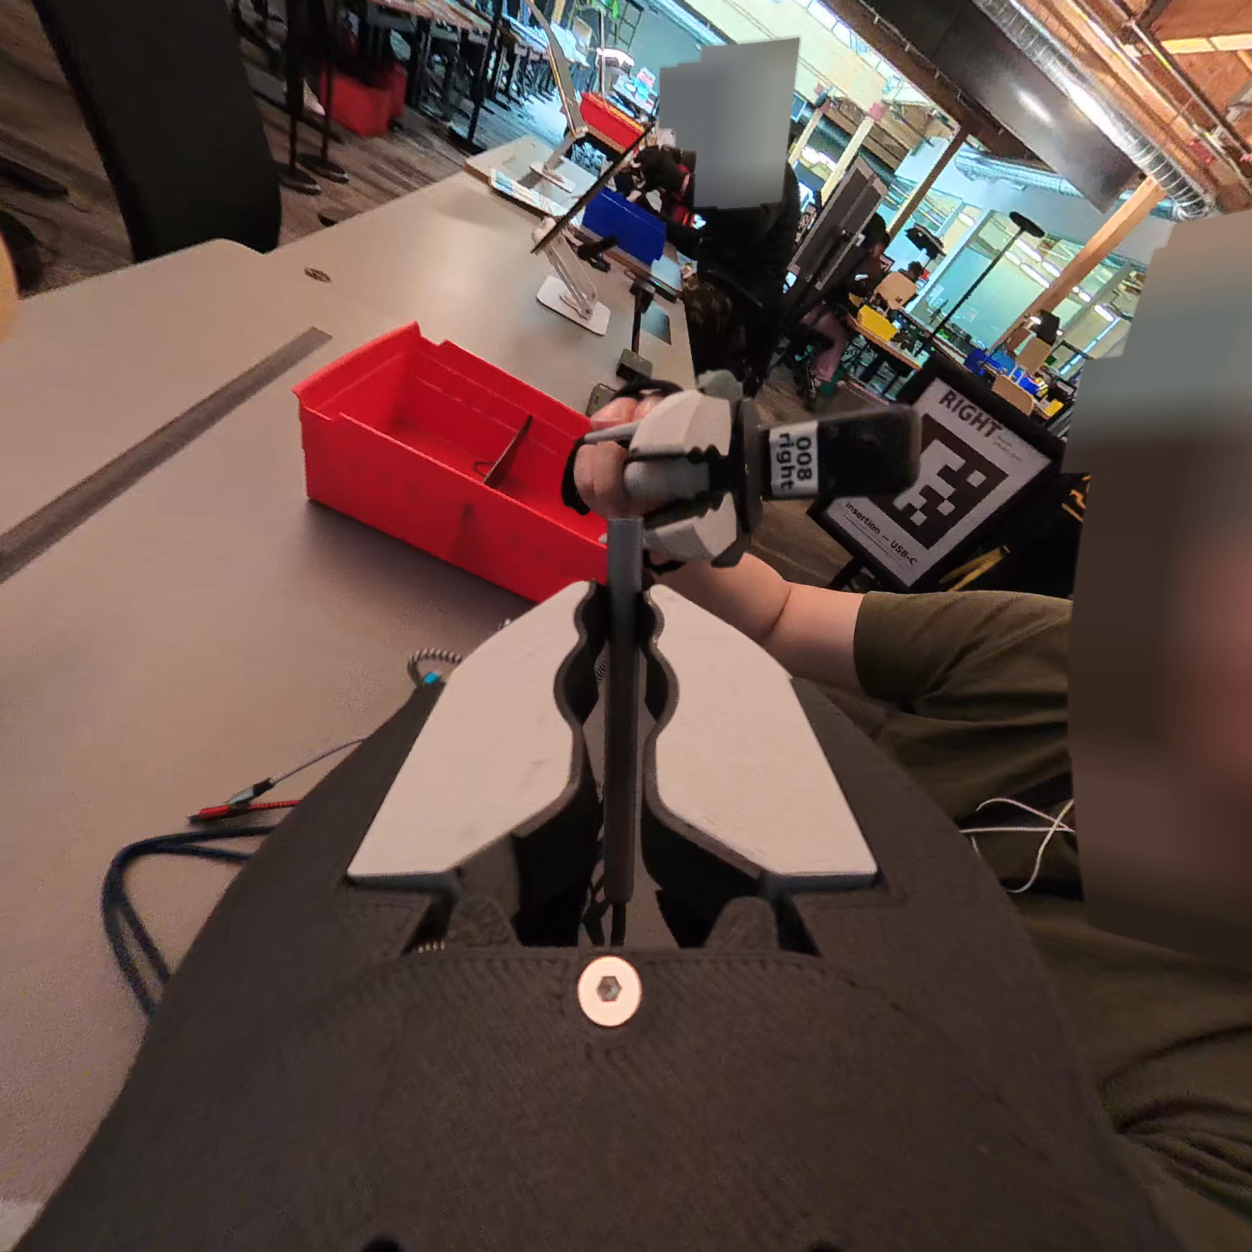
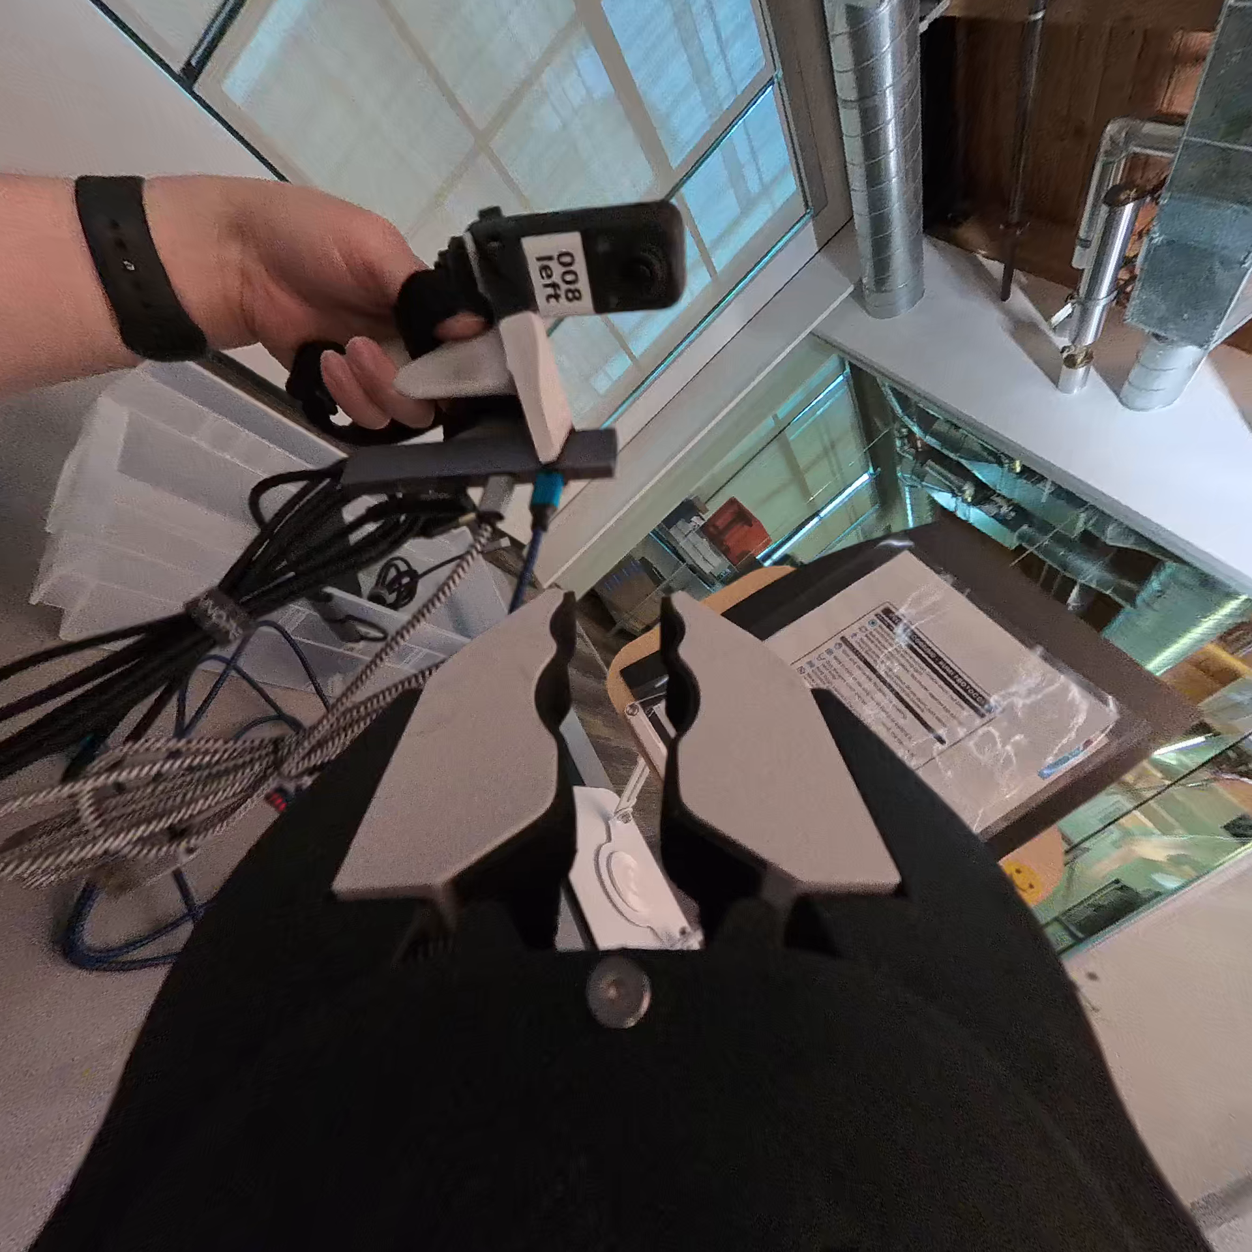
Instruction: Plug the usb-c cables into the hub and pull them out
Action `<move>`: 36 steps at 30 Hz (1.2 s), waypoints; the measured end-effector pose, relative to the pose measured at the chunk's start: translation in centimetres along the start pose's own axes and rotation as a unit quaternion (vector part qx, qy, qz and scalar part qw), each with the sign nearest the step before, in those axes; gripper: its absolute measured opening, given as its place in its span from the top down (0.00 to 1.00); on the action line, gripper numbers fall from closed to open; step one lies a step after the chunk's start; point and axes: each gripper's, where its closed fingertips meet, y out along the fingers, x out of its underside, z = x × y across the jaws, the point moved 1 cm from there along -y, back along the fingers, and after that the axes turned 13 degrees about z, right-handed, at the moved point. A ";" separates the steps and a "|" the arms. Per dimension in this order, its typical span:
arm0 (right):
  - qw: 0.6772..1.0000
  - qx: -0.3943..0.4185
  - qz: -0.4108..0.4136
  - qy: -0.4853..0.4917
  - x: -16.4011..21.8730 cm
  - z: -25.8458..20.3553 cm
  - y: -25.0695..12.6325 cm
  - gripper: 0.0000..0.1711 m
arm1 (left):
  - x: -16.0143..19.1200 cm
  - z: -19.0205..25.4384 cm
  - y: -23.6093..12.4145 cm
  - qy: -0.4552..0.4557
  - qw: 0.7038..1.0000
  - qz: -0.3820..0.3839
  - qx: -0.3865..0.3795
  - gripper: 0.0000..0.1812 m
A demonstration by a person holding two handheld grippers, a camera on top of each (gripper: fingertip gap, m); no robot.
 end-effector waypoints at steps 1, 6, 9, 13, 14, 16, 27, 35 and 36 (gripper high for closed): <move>1.000 -0.002 0.003 -0.006 -0.1 -0.4 0.2 0.86 | 0.2 0.0 0.6 -0.004 1.000 -0.005 0.002 0.95; 0.999 -0.012 -0.015 -0.037 0.3 -1.6 0.8 0.86 | 0.9 0.2 2.9 -0.017 1.000 -0.015 0.010 0.95; 0.998 -0.006 -0.022 -0.066 0.5 -1.6 0.8 0.89 | 1.4 0.4 3.8 -0.018 0.999 -0.027 0.015 0.95; 0.995 -0.014 -0.030 -0.091 0.6 -1.7 0.7 0.91 | 1.7 0.3 4.2 -0.014 0.999 -0.035 0.012 0.95; 0.995 -0.019 -0.031 -0.092 0.6 -1.8 0.7 0.92 | 1.7 0.4 4.2 -0.015 0.999 -0.035 0.014 0.95; 0.995 -0.027 -0.034 -0.087 0.7 -2.1 0.7 0.94 | 1.7 0.4 4.2 -0.017 0.999 -0.034 0.016 0.95; 0.995 -0.040 -0.020 -0.089 0.1 -2.4 0.5 0.94 | 1.9 1.0 4.4 -0.024 0.998 -0.039 0.031 0.95; 0.997 -0.063 -0.033 -0.034 0.3 -2.5 0.3 0.94 | 2.3 1.0 4.3 0.016 0.998 -0.064 0.017 0.95; 0.997 -0.063 -0.032 -0.038 0.2 -2.5 0.3 0.94 | 2.3 1.1 4.3 0.026 0.997 -0.067 0.015 0.95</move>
